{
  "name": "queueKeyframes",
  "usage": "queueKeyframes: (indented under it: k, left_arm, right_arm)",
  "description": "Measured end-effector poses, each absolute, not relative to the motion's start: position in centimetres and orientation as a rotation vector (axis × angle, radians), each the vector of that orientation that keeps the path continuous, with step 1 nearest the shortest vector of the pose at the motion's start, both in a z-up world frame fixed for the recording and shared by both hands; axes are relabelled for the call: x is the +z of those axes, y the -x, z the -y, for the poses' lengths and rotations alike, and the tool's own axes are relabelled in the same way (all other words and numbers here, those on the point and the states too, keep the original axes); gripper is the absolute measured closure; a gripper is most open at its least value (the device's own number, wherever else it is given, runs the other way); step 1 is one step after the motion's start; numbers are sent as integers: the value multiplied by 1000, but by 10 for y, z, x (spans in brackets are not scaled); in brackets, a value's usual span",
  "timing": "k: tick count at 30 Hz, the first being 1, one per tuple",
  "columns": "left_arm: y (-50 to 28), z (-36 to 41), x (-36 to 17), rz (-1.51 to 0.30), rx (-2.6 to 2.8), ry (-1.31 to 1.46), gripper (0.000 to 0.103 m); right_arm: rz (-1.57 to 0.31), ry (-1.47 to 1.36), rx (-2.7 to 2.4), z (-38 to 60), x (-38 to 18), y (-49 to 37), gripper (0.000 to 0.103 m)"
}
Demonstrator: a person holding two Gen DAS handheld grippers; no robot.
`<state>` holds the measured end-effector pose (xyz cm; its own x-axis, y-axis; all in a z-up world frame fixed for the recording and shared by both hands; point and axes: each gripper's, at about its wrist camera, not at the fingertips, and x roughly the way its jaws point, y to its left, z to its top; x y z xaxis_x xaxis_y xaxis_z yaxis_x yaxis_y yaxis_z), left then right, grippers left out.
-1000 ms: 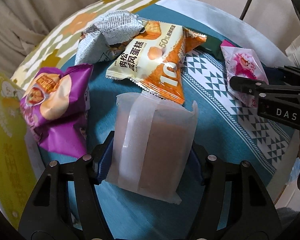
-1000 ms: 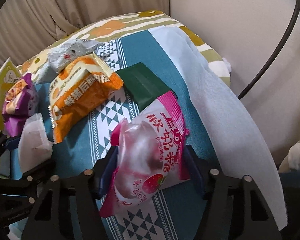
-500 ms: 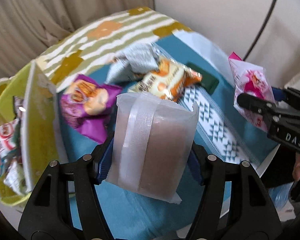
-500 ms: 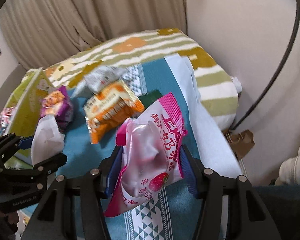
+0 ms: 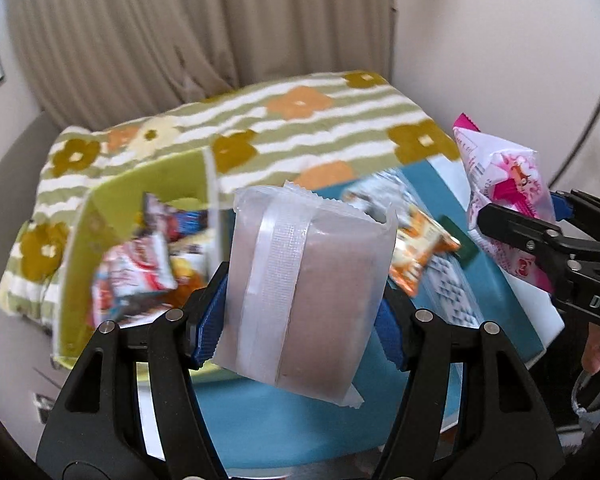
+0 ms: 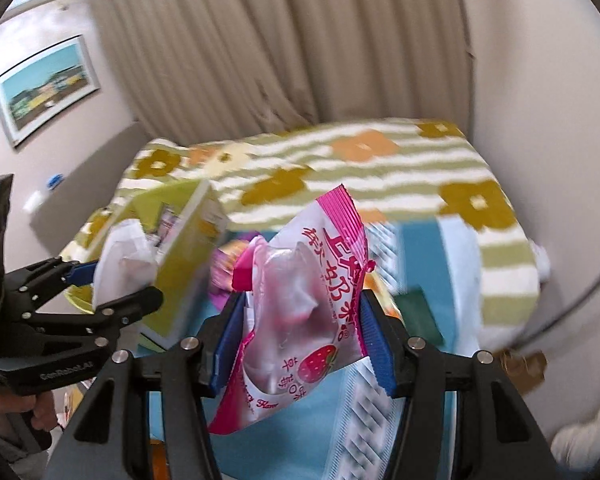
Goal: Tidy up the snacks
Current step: 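Carry both held packs into the cardboard box and open both tools to release them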
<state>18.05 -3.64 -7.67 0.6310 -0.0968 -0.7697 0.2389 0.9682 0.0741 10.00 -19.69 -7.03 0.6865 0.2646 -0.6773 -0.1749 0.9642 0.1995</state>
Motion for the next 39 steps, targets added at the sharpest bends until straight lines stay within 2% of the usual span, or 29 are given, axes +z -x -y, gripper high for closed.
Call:
queueKeyframes:
  k: [12,22,24,26,27,39]
  left_arm:
    - [-264,-107,-62,-866,-65,-115,42]
    - [-365,-193,-108,-960,-109,-81,42]
    - [-382,-199,-121,-982,-133,-100,36]
    - [-391,-204,-127,-973,-138,-113,6]
    - [-393,-208,-130,-966,-149,-102,1]
    - [-352,-230,-144,-995,-135,-36,0]
  right_arm:
    - [-749,-89,441,68,-45,-182,51]
    - [-830,-103,436,-25,-74,-267,51]
    - [-846,-103,416,-31,-82,-275,51]
    - [-869,-118,390,-36,-90,-284,51]
    - [-876,-122,378,-37,-93,-287,51]
    - [-936,-128,329,-42,-102,-293,51]
